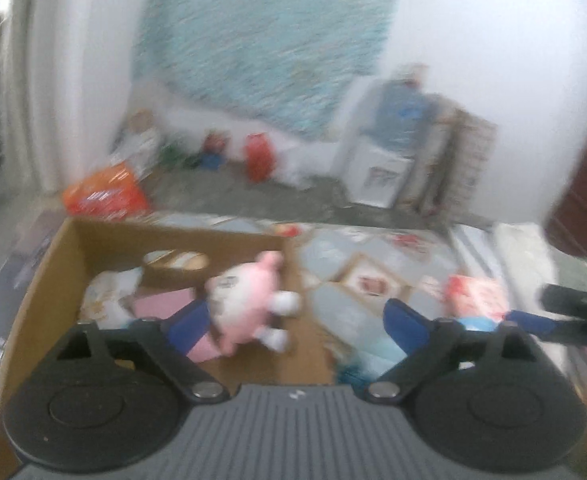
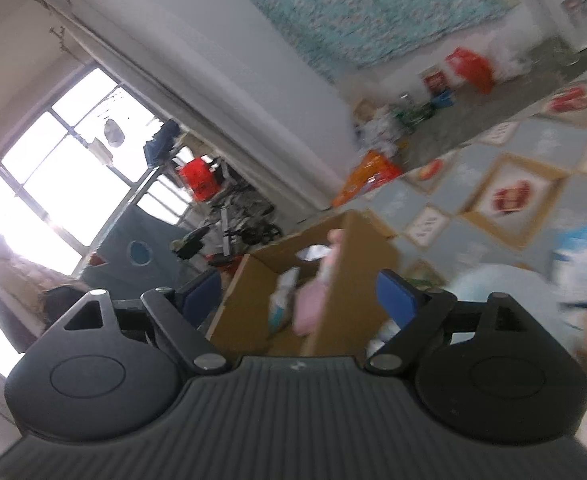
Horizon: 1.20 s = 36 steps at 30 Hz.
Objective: Organize soft objects
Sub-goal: 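Reach the right gripper to the blue bandage box in the pile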
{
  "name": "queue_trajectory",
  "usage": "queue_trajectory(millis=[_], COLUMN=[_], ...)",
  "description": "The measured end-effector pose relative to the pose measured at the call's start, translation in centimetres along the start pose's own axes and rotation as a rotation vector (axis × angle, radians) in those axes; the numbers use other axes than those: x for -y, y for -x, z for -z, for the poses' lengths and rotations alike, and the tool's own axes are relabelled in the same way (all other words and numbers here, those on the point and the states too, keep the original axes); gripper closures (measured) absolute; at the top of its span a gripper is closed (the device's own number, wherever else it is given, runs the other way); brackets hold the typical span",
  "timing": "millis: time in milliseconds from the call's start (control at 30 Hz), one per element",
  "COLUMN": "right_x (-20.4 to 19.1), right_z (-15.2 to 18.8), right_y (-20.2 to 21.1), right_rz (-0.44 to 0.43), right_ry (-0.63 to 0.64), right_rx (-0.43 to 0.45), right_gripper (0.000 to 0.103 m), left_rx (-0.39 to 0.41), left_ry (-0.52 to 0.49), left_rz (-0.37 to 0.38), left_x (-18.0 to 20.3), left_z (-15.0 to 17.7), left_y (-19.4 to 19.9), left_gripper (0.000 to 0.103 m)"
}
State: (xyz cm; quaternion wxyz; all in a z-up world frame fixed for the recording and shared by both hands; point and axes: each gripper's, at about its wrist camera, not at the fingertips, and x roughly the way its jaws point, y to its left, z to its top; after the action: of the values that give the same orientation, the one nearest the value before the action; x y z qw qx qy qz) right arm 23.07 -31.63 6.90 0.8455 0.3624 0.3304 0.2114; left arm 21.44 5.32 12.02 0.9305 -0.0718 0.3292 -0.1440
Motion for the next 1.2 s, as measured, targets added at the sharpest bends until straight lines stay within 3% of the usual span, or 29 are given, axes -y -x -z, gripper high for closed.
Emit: queue_trajectory(millis=[233, 500, 667, 867, 1200], right_x=[3.0, 9.1, 11.8, 13.1, 15.9], right_z=[3.7, 8.0, 9.3, 9.6, 10.3], right_y=[10.1, 16.3, 17.8, 18.4, 18.6], right_rz=[0.157, 0.208, 0.191, 0.196, 0.25], right_ry=[0.032, -0.094, -0.158, -0.171, -0.189], right_rx=[0.063, 0.111, 0.141, 0.172, 0.201], right_gripper=[0.013, 0.013, 0.013, 0.013, 0.013], left_rx=[0.049, 0.034, 0.025, 0.026, -0.033], left_ry=[-0.166, -0.318, -0.4, -0.532, -0.634], left_rz=[0.128, 0.265, 0.298, 0.286, 0.271], left_x=[7.3, 15.2, 19.4, 23.8, 27.1], left_z=[3.9, 9.9, 13.1, 16.8, 19.7], left_y=[3.4, 2.8, 1.9, 0.4, -3.5], left_gripper=[0.0, 0.0, 0.0, 0.0, 0.001])
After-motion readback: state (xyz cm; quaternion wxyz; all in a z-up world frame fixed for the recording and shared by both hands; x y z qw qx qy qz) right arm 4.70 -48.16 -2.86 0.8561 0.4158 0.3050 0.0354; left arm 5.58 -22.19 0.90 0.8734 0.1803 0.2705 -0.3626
